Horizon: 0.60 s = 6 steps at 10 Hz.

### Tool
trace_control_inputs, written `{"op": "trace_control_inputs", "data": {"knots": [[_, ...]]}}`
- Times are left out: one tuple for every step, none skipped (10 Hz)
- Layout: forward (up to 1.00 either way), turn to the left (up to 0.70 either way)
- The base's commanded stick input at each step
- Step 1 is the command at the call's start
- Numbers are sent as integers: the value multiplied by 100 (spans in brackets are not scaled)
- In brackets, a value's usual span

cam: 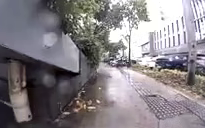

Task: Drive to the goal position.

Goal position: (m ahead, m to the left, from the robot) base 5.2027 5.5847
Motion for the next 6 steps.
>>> {"op": "trace_control_inputs", "data": {"knots": [[70, 0], [70, 0], [70, 0], [70, 0], [70, 0], [70, 0]]}}
